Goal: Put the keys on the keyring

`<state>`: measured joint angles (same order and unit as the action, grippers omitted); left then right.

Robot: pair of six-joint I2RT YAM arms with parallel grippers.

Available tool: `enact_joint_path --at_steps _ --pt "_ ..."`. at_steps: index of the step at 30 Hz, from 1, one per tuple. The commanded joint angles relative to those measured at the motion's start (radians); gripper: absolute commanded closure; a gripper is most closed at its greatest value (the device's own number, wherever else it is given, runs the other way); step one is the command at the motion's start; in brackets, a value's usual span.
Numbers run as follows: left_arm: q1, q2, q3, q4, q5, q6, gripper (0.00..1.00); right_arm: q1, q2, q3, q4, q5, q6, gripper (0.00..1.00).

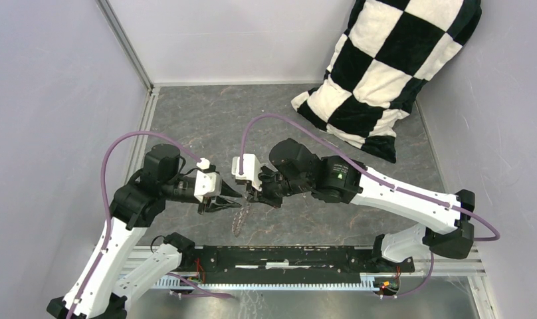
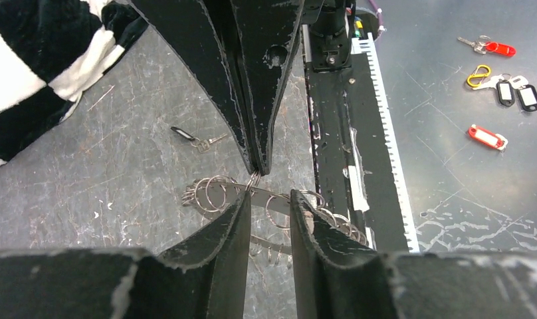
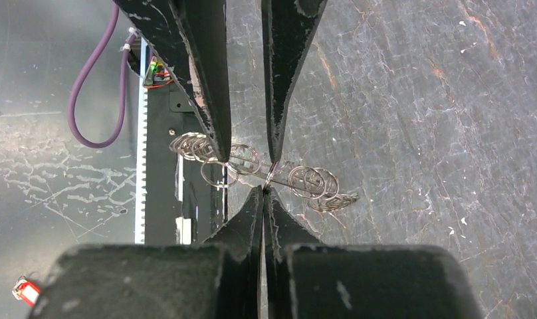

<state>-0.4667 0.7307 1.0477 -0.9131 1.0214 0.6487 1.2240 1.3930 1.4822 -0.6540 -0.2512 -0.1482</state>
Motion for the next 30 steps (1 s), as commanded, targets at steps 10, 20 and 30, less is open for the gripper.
enact_joint_path --at_steps 10,20,30 --pt "-0.003 -0.078 0.006 0.038 -0.098 0.089 0.62 0.005 0.008 0.087 0.064 -0.038 -0.019 0.99" --pt "-0.003 -0.101 -0.028 0.061 -0.041 0.08 0.6 0.005 0.009 0.089 0.088 -0.072 -0.004 0.99" --pt "-0.003 -0.06 0.007 0.03 -0.051 0.121 0.68 0.005 0.012 0.084 0.098 -0.092 -0.006 0.99"
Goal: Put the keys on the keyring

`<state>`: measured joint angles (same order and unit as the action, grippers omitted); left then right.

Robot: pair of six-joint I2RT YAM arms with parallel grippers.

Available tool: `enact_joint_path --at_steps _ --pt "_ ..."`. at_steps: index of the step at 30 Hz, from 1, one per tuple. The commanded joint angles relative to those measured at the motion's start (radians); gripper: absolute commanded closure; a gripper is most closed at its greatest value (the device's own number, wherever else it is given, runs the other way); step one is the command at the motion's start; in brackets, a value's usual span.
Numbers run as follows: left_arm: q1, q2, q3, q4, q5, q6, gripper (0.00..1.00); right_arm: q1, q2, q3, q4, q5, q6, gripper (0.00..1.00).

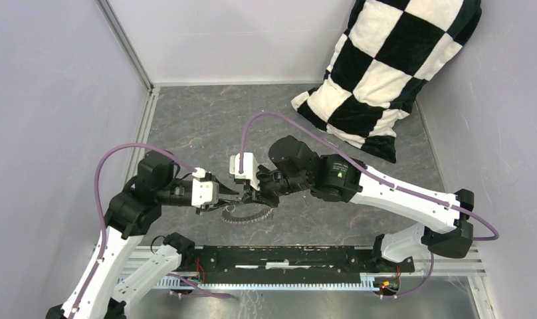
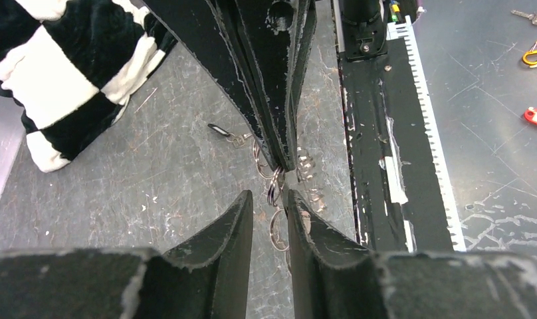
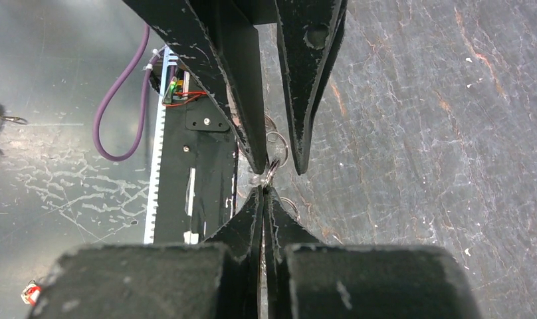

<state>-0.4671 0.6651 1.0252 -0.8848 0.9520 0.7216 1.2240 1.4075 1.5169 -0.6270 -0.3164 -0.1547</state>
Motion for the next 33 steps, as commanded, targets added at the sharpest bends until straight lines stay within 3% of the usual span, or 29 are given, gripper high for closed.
enact_joint_path --at_steps 1,16,26,31,33 --pt "-0.003 0.005 0.036 -0.002 0.019 0.047 0.68 0.005 -0.002 0.049 0.071 -0.026 0.0 0.99" --pt "-0.004 0.023 0.083 -0.03 0.1 0.006 0.97 0.005 -0.032 -0.009 0.137 -0.033 0.018 0.99" --pt "-0.002 0.045 0.103 -0.051 0.114 0.02 0.98 0.003 -0.087 -0.106 0.225 0.002 0.046 1.0" --pt "-0.003 0.054 0.117 -0.051 0.075 0.015 0.98 0.0 -0.13 -0.182 0.289 0.067 0.073 0.83" --pt "-0.003 0.058 0.127 -0.065 0.053 0.038 0.98 -0.006 -0.157 -0.207 0.322 0.092 0.085 0.81"
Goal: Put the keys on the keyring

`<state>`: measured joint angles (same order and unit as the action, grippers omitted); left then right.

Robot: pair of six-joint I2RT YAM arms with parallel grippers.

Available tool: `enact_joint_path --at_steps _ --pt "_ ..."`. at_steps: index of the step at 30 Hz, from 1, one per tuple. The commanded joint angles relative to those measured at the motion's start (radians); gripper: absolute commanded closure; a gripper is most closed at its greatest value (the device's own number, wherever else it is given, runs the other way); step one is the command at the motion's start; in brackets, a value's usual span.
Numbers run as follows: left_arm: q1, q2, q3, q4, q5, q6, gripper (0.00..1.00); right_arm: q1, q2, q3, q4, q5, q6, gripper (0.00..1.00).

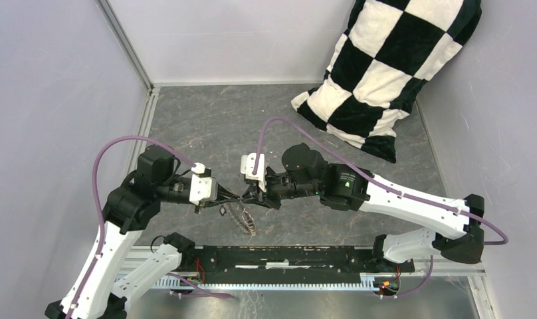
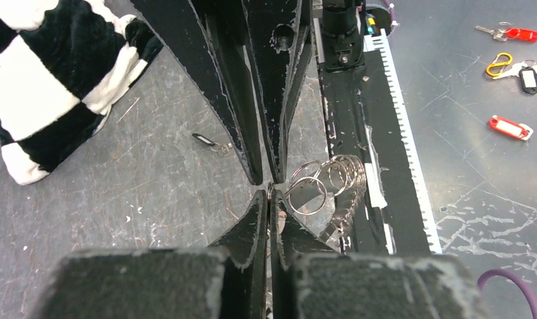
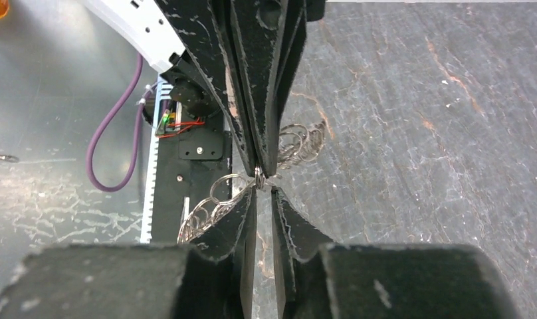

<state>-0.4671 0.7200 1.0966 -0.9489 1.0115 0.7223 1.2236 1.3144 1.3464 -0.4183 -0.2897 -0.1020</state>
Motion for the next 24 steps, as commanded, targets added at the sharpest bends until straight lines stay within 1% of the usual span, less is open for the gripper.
enact_joint_path --at_steps 1,2,4,8,10,13,15,19,24 --pt "-0.003 0.007 0.061 -0.004 -0.012 0.038 0.98 -0.011 -0.078 -0.05 0.137 0.07 0.037 0.81" --pt "-0.004 0.012 0.069 -0.01 -0.01 0.039 0.98 -0.014 -0.09 -0.067 0.157 0.069 0.043 0.8" --pt "-0.003 0.019 0.078 -0.015 0.002 0.033 0.98 -0.025 -0.111 -0.094 0.189 0.081 0.054 0.73" --pt "-0.002 0.02 0.088 -0.015 0.029 0.022 0.98 -0.044 -0.127 -0.105 0.206 0.07 0.064 0.64" --pt "-0.003 0.014 0.086 0.019 0.051 -0.009 0.98 -0.049 -0.142 -0.124 0.234 0.061 0.073 0.6" --pt "-0.002 -0.013 0.065 0.131 0.086 -0.114 0.98 -0.052 -0.194 -0.223 0.347 0.042 0.099 0.57" --pt "-0.002 -0.037 0.04 0.24 0.094 -0.243 0.98 -0.053 -0.237 -0.311 0.466 0.021 0.14 0.56" --pt "-0.002 -0.069 -0.018 0.434 0.101 -0.447 0.98 -0.053 -0.294 -0.452 0.685 -0.004 0.206 0.55" --pt "-0.003 -0.114 -0.091 0.64 0.108 -0.627 0.98 -0.052 -0.345 -0.614 0.97 0.001 0.292 0.54"
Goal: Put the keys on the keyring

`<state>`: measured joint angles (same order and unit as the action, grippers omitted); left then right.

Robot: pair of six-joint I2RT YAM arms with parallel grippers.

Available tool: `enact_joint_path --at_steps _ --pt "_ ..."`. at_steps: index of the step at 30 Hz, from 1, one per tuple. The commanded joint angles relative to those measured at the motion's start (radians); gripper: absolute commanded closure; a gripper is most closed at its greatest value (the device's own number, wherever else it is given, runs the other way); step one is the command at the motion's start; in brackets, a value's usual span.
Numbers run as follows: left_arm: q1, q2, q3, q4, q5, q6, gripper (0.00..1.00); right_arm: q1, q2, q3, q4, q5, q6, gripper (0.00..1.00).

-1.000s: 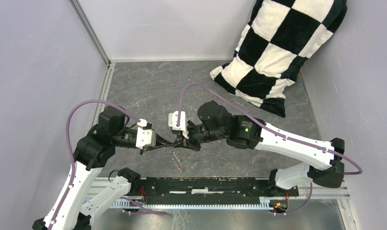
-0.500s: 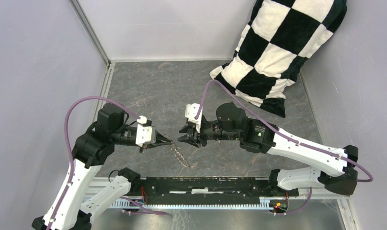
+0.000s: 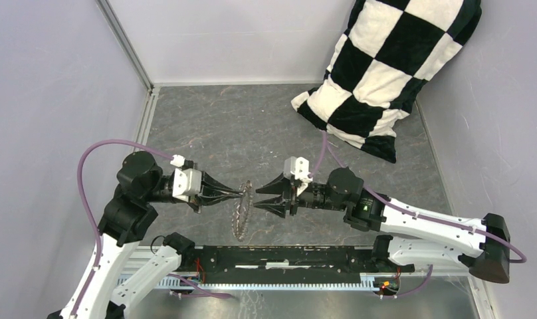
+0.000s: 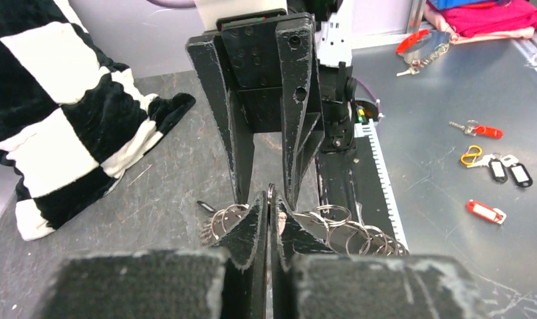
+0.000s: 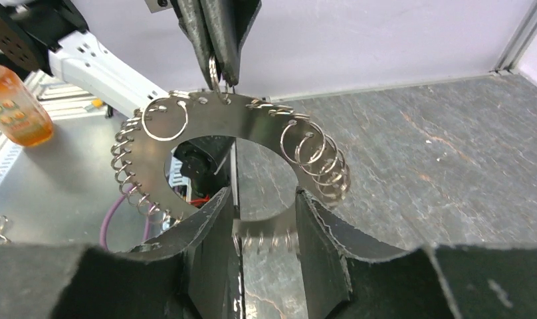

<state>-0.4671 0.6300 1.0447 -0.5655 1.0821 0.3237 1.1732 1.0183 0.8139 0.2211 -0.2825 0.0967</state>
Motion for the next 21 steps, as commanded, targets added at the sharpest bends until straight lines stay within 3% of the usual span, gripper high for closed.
enact_joint_path --at_steps 1,7,21 --pt "-0.002 -0.031 -0.05 0.285 0.038 -0.257 0.98 -0.001 -0.055 -0.109 0.383 0.0 0.107 0.55" --pt "-0.003 -0.026 -0.07 0.313 0.038 -0.289 0.98 0.007 -0.051 -0.186 0.62 0.023 0.161 0.57" --pt "-0.002 -0.064 -0.145 0.407 -0.051 -0.32 0.98 0.027 0.046 -0.118 0.672 0.013 0.175 0.62"
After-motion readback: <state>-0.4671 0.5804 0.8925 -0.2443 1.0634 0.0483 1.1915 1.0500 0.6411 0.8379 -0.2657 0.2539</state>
